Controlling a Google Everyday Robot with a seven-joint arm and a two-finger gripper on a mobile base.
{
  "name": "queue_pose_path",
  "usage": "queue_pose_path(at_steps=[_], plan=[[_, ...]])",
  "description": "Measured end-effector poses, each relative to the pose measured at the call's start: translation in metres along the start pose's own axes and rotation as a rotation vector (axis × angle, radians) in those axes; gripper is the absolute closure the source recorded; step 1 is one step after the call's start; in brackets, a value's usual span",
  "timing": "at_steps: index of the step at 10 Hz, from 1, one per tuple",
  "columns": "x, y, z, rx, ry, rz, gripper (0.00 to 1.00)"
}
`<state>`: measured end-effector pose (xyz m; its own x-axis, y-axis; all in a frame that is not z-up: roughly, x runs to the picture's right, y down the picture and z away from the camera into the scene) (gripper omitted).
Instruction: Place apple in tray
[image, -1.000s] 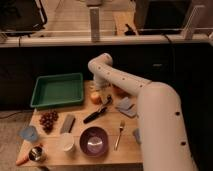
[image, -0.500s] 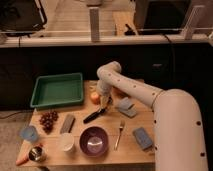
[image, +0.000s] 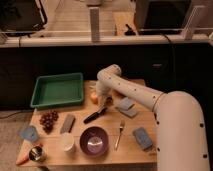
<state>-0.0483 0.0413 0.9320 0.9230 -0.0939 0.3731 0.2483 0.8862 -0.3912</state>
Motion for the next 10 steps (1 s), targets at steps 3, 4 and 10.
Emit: queue_pose_path(at_steps=[3, 4, 10], plan=[[0.004, -0.003, 0.019, -0.030, -0.016, 0.013, 0.20], [0.005, -0.003, 0.024, -0.040, -0.025, 0.017, 0.21], [-0.009, -0.013, 0.034, -0.112, -0.092, 0.004, 0.58]])
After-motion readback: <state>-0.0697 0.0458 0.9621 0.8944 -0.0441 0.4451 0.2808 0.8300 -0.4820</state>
